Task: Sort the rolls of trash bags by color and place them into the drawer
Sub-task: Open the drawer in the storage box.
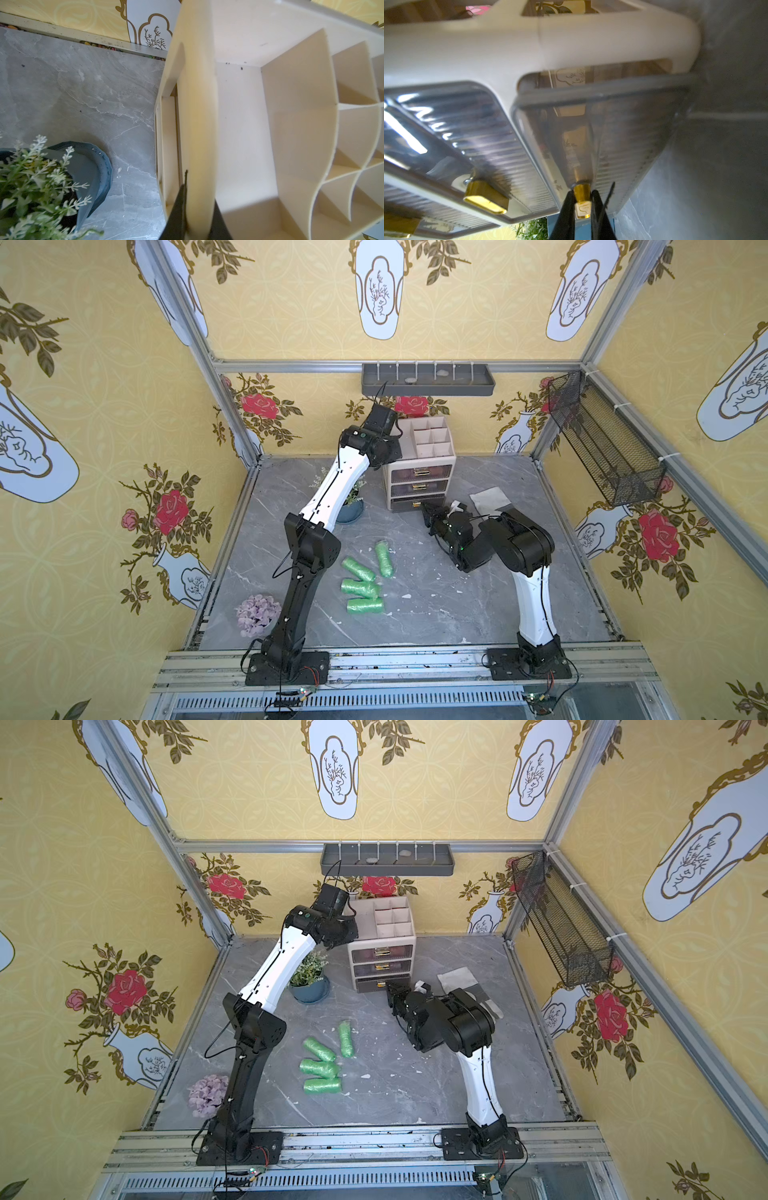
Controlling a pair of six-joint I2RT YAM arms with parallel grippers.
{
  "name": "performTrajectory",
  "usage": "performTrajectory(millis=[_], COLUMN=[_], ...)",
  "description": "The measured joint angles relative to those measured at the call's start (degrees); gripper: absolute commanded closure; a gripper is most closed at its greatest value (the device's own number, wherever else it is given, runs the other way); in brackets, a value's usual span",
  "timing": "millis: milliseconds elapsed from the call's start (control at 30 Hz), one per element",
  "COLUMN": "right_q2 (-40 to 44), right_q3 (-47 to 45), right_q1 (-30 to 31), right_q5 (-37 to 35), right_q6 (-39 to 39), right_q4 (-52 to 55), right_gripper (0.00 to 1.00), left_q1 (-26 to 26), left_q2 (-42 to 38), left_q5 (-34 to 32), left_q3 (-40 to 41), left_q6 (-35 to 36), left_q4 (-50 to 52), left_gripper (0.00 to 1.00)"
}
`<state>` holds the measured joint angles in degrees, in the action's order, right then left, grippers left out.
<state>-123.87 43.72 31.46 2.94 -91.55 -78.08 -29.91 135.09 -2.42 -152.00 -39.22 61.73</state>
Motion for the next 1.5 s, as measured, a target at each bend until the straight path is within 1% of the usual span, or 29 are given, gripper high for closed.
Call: performTrajectory(millis=[533, 933, 1367, 1467, 1500], right_q2=[4.35, 7.89, 8.90, 9.49, 9.81], right_q3=[-9.55, -16.61, -19.93, -20.11, -20.11], right_q1=[1.90, 2.38, 1.88, 1.90, 1.90], right_q5=[3.80, 5.01, 6.32, 6.34, 6.34], right_q6=[-1.62, -1.84, -1.81, -1.81, -1.81], right_q4=[-3.52, -5.99, -7.67, -7.43, -7.34], right_gripper=[0.95, 0.95, 0.95, 0.94, 0.94], left_q1=[0.00, 0.02, 0.04, 0.02, 0.04], left_q2=[0.42, 0.44, 0.46, 0.46, 0.46], left_q5=[-0.37, -0.39, 0.09, 0.35, 0.46], left_q3=[-0.42, -0.50, -0.55, -0.57, -0.57], left_q6=[-0.28, -0.26, -0.22, -0.20, -0.17], left_q4=[-0.39, -0.33, -0.28, -0.31, -0.35], left_gripper=[0.99, 1.00, 0.99, 0.98, 0.96])
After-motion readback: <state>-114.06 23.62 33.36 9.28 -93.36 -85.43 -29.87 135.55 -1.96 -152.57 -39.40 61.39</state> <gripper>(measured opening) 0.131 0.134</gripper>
